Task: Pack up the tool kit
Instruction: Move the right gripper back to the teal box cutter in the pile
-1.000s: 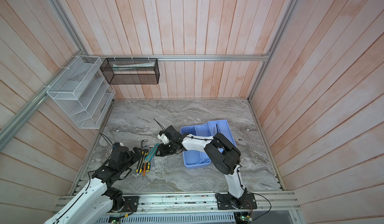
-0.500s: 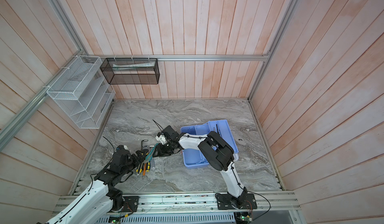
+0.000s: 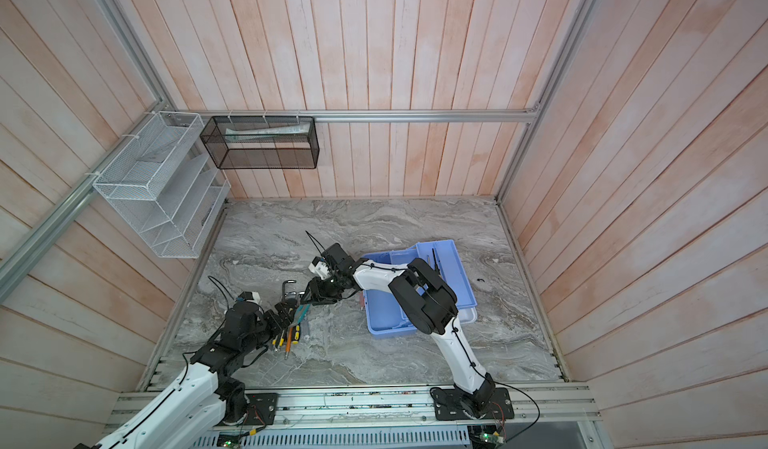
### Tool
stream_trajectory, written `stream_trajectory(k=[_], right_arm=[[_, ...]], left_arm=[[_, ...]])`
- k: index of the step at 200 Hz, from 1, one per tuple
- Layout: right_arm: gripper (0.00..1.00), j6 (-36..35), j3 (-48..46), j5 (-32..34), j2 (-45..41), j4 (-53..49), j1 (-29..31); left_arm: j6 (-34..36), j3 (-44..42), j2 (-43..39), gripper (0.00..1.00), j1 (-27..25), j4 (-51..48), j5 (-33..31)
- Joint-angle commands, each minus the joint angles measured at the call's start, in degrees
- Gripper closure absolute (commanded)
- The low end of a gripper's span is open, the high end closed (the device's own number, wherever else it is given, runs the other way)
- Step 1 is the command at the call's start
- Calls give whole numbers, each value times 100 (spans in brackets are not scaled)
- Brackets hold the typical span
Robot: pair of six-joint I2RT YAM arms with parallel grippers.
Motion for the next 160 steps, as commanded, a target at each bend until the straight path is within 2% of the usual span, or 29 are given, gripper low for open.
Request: stream_trajectory(k=[1,25,73,105,131,160], right_arm=[[50,19,262,-144,224,-18,-21],[50,3,430,-101,282,-19,-29],[57,-65,737,-99,497,-175,-8],[58,-576,1314,354,714,-983,83],[58,-742,1532,504,837,-1255,126],[57,-1292,2080,1366,990,-2173,296]], left_arm=[[16,-170,-44,0,-15,403,292],[-8,-213,-34,0,-50,624,417],[76,-142,-130,0,-112,530,477],[95,-205,-245,0,-156,528,524],[138,-186,-293,0,-157,429,515],[200,-127,-410,0,-156,206,345]])
